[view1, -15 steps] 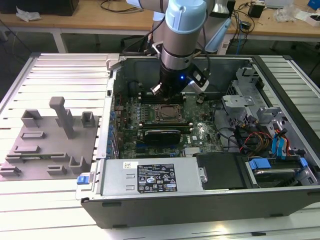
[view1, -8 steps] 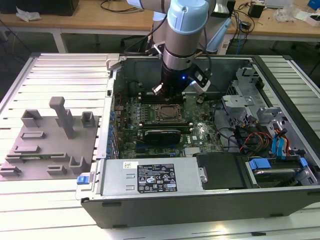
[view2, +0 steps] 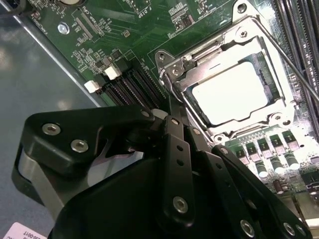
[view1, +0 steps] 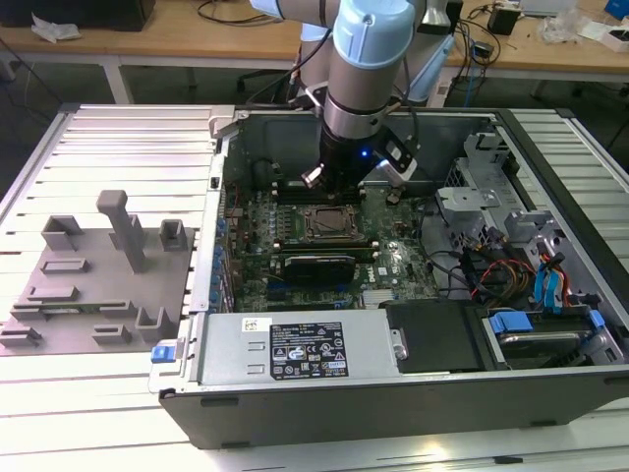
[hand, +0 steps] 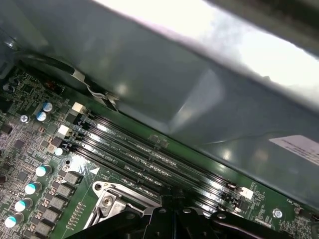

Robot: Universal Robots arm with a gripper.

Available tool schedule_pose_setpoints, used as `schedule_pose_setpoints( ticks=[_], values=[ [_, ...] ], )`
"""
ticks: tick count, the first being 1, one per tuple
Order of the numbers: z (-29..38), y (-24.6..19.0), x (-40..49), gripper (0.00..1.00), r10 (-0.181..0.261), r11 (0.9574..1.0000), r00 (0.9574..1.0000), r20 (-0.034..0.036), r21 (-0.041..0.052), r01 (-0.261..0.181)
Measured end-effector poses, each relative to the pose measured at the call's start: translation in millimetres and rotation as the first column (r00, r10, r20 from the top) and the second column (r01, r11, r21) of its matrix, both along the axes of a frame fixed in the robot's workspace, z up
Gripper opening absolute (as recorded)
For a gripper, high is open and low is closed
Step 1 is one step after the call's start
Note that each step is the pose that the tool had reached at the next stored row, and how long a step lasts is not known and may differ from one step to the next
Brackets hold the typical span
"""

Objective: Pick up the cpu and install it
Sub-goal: 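Install the first cpu locking lever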

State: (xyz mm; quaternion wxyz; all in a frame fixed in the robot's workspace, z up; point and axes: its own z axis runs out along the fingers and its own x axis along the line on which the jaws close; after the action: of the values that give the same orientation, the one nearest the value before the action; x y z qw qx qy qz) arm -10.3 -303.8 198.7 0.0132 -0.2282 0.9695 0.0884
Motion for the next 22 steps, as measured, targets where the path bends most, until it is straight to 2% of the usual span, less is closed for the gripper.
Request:
schedule_pose_setpoints(
  ticks=[3,14,17,20,22],
  values=[
    [0.1,-0.6,0.1,0.11,0.000,1.0000,1.0000,-0.0001,0.0018,0.000],
    [0.0,-3.9,0.4,0.11,0.000,0.9998,1.0000,0.0000,0.0203,0.000],
    [0.8,-4.0,0.4,0.11,0.000,0.9998,1.0000,0.0000,0.0222,0.000],
    [5.1,-4.0,0.4,0.11,0.000,0.9998,1.0000,0.0000,0.0223,0.000],
    [13.4,-4.0,0.4,0.11,0.000,0.9998,1.0000,-0.0001,0.0222,0.000]
  ],
)
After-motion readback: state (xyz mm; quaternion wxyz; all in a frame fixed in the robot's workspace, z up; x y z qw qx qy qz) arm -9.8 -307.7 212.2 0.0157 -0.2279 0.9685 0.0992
